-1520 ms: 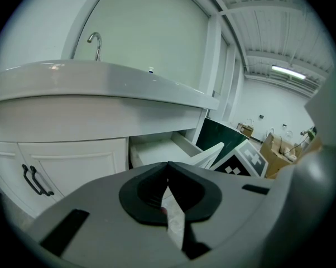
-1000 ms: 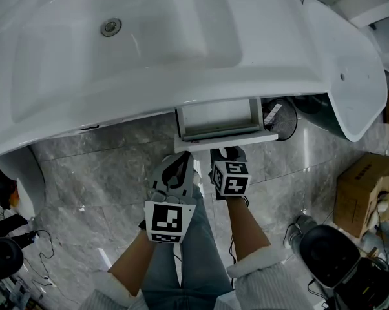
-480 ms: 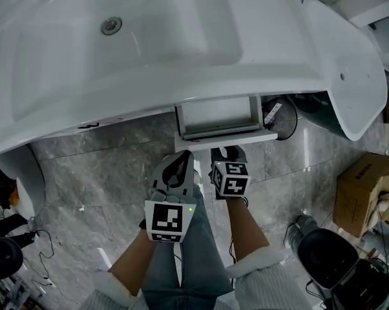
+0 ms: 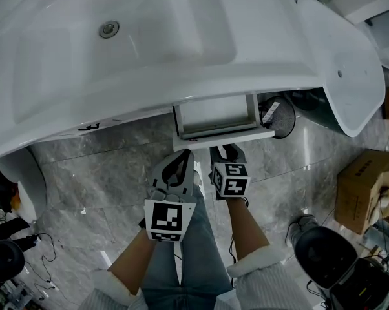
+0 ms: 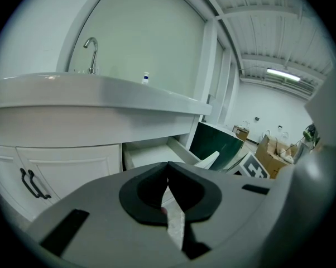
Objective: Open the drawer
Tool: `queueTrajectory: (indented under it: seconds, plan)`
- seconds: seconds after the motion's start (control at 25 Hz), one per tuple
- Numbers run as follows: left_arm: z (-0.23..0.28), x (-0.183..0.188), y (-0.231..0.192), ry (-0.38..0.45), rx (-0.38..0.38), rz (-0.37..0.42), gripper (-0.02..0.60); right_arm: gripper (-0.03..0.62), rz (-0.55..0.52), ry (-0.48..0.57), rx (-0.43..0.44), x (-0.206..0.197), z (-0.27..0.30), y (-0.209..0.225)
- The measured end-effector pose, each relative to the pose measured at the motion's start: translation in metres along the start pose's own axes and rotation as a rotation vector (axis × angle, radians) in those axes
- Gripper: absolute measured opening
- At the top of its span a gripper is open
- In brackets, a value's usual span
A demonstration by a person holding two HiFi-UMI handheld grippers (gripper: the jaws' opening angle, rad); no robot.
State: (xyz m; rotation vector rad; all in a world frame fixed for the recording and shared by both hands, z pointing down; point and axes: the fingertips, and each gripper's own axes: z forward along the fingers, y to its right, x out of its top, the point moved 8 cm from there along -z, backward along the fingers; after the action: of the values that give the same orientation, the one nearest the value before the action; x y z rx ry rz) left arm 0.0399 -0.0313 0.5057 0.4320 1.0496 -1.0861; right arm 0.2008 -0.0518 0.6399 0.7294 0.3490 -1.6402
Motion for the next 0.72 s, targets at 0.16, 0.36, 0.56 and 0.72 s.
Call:
queueTrajectory:
  seconds: [0.16,0.36,0.56,0.72]
  plan:
    - [0.001,0.015,0.002,0.016,-0.019,0.016,0.017,0.117,0.016,-0.022,0.003,0.001,-0.013,0.002]
    - [-0.014,0.039,-0.006,0.055,-0.045,0.059,0.017,0.109,0.046,-0.005,0.016,0.000,-0.041,-0.016]
    - [-0.023,0.081,-0.005,0.098,-0.073,0.071,0.017,0.106,0.080,0.066,0.041,0.034,-0.076,-0.025]
    - [-0.038,0.117,-0.001,0.127,-0.102,0.074,0.017,0.100,0.113,0.141,0.083,0.072,-0.112,-0.036]
